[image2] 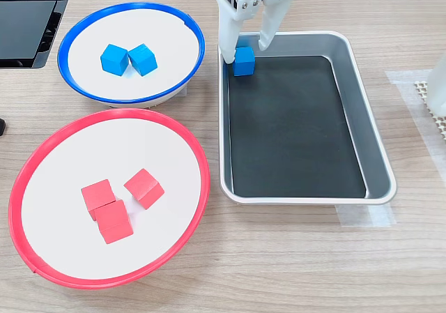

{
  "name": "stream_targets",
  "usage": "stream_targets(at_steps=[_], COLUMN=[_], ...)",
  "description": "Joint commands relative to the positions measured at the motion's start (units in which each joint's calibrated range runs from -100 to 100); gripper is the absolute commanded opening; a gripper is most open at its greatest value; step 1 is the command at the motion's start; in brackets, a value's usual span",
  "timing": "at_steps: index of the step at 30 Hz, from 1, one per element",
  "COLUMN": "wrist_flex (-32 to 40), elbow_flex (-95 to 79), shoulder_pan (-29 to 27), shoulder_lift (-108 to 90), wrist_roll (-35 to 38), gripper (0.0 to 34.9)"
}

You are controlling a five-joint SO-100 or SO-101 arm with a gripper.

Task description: Move six blocks from tray to matching dishes

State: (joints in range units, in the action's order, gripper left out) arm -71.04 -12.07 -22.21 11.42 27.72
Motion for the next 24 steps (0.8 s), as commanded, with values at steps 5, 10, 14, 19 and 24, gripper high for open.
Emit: stream_targets(at_steps=[5, 10, 14, 19, 24], wrist_flex=[-0.1, -3.5, -18.9, -24.4, -12.4], elbow_flex=[2.0, 4.4, 10.7, 30.9, 47.3], shoulder_pan=[1.6, 2.5, 4.7, 11.1, 10.7], shoulder_lift=[2.4, 2.4, -3.9, -6.6, 9.9], wrist_roll=[0.5, 1.8, 4.3, -4.0, -10.8], gripper=[11.7, 0.2, 0.1, 0.1, 0.1])
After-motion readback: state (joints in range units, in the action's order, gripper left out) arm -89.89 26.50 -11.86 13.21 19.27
